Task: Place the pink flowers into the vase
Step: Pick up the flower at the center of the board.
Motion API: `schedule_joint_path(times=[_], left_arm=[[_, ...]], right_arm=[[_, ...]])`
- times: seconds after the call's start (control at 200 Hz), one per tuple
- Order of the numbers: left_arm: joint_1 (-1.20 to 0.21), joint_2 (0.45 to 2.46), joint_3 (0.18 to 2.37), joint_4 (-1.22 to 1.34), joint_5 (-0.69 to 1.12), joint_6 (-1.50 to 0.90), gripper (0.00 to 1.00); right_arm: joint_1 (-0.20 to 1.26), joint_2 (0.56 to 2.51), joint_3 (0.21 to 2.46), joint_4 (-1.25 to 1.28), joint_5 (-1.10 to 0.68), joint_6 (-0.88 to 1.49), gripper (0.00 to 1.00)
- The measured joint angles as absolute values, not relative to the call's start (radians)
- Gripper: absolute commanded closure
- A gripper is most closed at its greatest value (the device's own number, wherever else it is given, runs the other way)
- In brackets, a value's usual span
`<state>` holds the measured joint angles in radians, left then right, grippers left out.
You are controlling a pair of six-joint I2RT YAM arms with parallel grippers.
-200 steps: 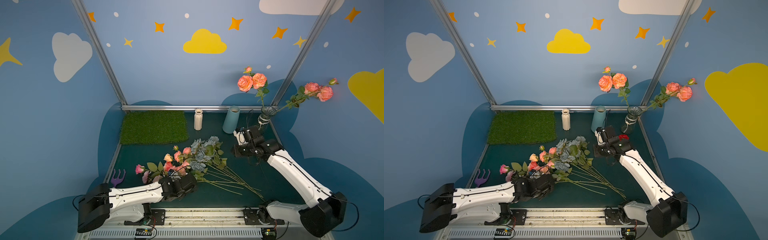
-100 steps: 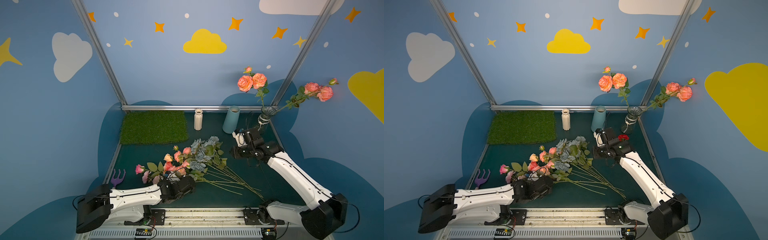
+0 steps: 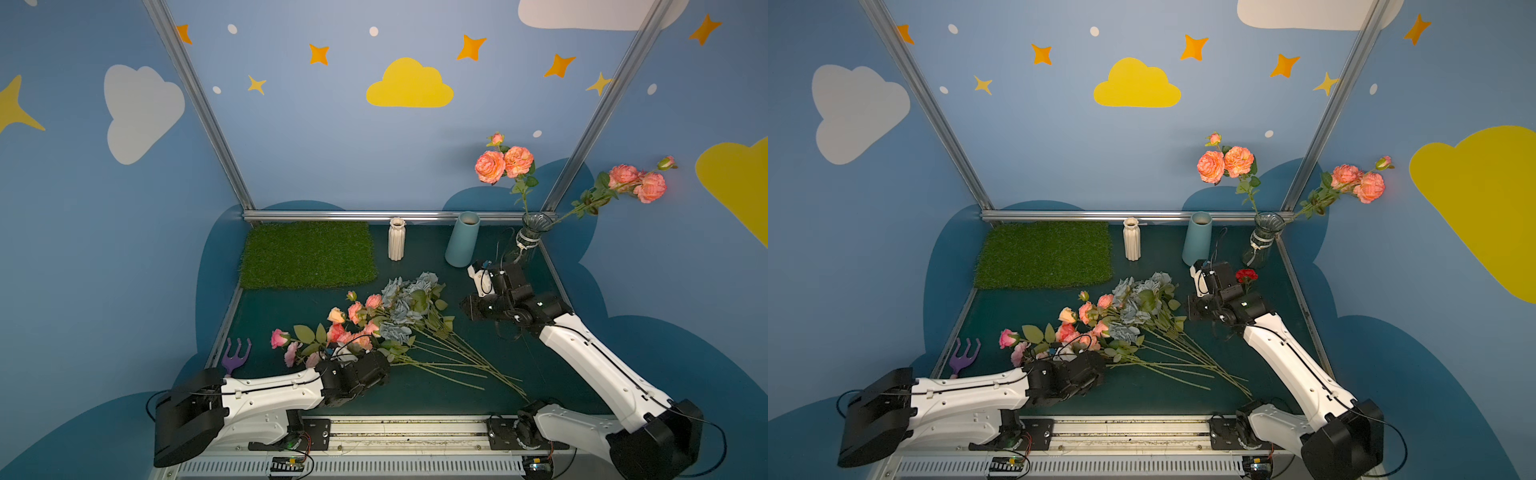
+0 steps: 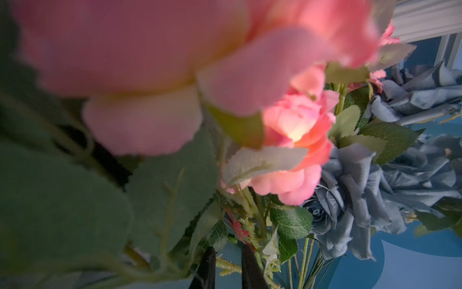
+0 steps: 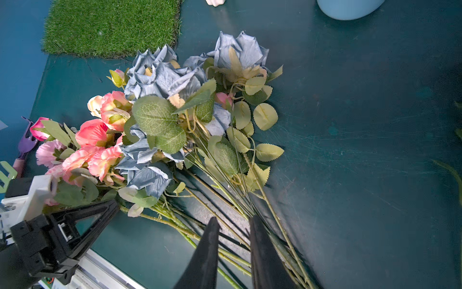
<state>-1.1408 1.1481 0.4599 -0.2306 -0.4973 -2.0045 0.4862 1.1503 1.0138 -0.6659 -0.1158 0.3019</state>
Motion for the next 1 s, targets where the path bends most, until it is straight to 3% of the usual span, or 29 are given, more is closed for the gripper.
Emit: schedule_joint_path(times=[0.23, 0.481, 1.001], left_arm=[[-1.143, 1.144, 0.490, -0.258, -0.487, -1.992, 0.78], [-1.163, 1.140, 0.593, -0.344, -0.488, -1.957, 0.70], [-1.164, 1.146, 0.505, -0.308, -0.449, -2.021, 0.66]], right_arm=[[0.486, 1.150, 1.013, -0.649, -0.116, 0.302, 0.75], [0.486, 1.150, 1.013, -0.646, -0.116, 0.302, 0.75], [0.479, 1.145, 1.003, -0.636, -0.114, 0.303, 0.74]])
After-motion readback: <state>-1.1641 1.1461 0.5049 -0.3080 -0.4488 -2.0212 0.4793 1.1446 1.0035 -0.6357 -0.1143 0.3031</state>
